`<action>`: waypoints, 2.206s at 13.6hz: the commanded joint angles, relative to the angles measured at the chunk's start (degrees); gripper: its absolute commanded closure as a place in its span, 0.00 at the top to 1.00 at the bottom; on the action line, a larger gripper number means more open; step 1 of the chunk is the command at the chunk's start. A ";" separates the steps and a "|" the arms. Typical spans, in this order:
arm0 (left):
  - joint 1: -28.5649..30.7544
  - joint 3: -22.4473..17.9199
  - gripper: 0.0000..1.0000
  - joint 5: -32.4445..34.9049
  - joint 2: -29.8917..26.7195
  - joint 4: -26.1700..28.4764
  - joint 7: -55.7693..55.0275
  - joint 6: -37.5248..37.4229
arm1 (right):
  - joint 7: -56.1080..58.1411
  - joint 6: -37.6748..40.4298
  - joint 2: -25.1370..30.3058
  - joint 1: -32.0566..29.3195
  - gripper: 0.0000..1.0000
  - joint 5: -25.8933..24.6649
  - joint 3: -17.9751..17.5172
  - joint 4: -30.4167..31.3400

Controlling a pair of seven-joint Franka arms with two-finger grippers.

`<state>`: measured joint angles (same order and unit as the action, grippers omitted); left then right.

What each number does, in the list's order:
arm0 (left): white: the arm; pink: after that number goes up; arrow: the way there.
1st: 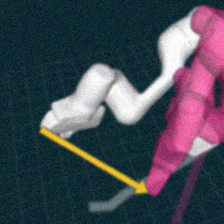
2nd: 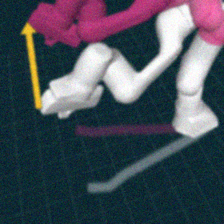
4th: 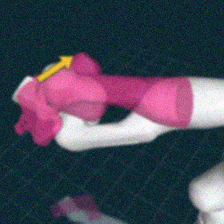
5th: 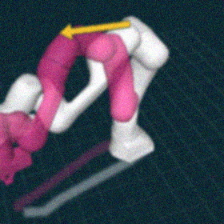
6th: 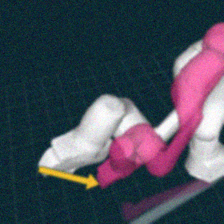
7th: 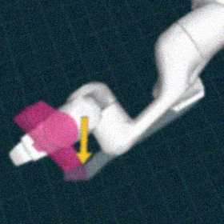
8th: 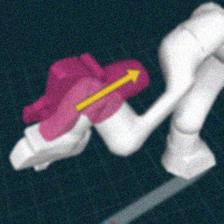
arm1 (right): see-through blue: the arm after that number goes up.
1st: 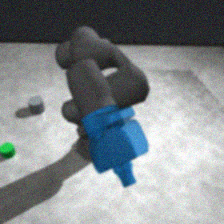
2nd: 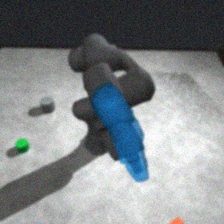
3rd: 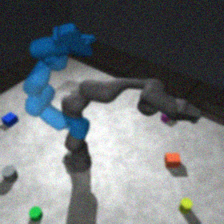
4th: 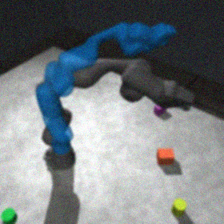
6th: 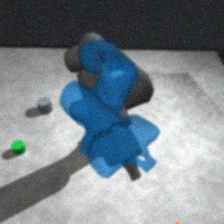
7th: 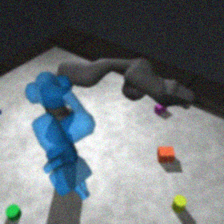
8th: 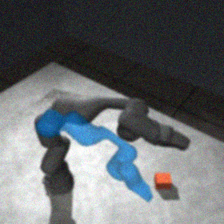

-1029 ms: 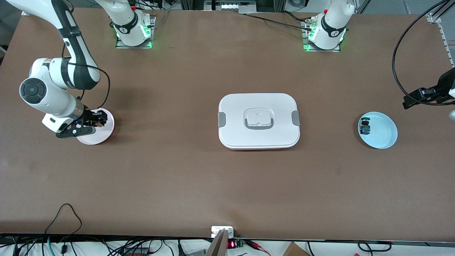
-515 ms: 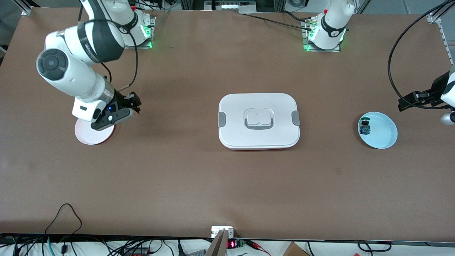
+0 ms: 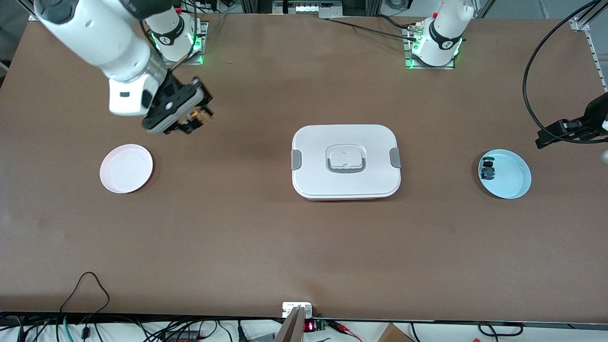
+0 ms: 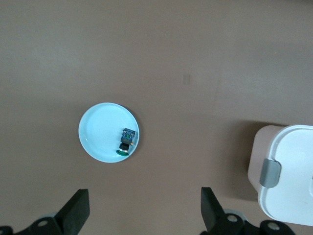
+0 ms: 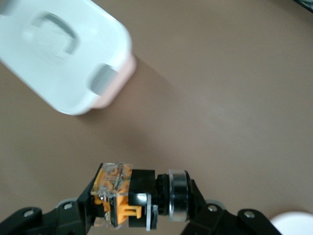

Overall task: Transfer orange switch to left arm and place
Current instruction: 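Lift the orange switch with the right gripper over the white box, then hold the switch above the box while the left gripper reaches toward it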

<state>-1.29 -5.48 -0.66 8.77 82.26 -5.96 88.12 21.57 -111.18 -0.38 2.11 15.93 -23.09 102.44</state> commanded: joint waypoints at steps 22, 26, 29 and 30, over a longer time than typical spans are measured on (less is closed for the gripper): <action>-2.23 9.25 1.00 -77.65 4.69 14.33 -1.77 -4.02 | 88.20 -27.07 -12.88 17.31 0.00 94.37 -2.57 -3.39; -1.71 12.43 1.00 -79.05 3.01 13.72 -9.93 -1.10 | 89.17 -27.25 -12.97 17.49 0.00 94.02 -2.57 -3.30; -2.23 13.39 1.00 -78.62 -0.24 15.12 -10.82 -1.02 | 91.10 -27.25 -12.97 17.40 0.01 94.02 -2.57 -2.77; -2.23 13.92 1.00 -78.53 -1.11 16.34 -11.00 -0.93 | 91.19 -27.34 -12.97 17.40 0.01 94.02 -2.57 -2.77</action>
<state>-3.62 7.32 -78.23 10.87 94.93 -16.02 86.52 109.15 -137.86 -12.91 19.24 108.32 -25.61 100.35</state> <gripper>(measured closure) 0.000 0.273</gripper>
